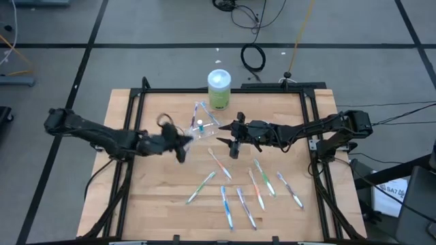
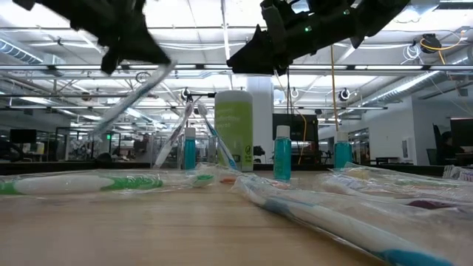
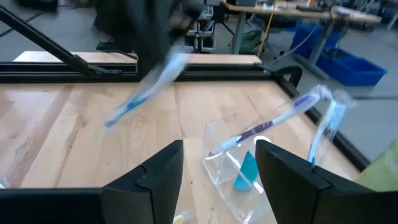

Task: Pick & Place toothbrushing station
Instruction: Put the top left blue toothbrush into the transparent organizer

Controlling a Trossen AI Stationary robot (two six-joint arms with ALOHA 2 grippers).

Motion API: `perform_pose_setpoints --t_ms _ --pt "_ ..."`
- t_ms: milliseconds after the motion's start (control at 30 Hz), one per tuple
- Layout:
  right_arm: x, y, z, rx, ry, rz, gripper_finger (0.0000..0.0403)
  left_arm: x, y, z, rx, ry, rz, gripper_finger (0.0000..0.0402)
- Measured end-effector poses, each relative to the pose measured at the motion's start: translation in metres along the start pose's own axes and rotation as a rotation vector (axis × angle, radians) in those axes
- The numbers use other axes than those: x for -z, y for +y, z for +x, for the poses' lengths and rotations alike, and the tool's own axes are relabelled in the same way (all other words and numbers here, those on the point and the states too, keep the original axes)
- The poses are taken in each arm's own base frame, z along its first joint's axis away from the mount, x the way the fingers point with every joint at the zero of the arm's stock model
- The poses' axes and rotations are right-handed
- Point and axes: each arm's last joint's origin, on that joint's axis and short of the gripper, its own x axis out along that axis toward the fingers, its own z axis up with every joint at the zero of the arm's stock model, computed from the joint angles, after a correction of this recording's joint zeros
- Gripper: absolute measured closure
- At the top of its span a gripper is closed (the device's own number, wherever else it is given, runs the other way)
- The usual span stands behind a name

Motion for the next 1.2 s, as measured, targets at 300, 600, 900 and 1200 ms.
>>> perform_pose_setpoints --t_ms 300,600,900,1200 --pt "-0.004 0.0 0.0 0.0 -0.041 -0.045 0.0206 -0.052 0.013 -0.01 -0.113 -0.378 0.2 0.0399" --pt "-0.004 0.0 0.0 0.001 -0.044 -0.045 0.0206 -0.049 0.041 0.035 -0.315 -0.315 0.216 0.0398" --pt "-0.004 0.0 0.0 0.0 -0.042 -0.044 0.0206 -0.043 0.047 0.063 -0.297 -0.322 0.149 0.0399" --pt "-0.003 0.0 0.0 -0.001 -0.034 -0.043 0.0206 -0.016 0.056 0.082 -0.417 -0.175 0.093 0.0399"
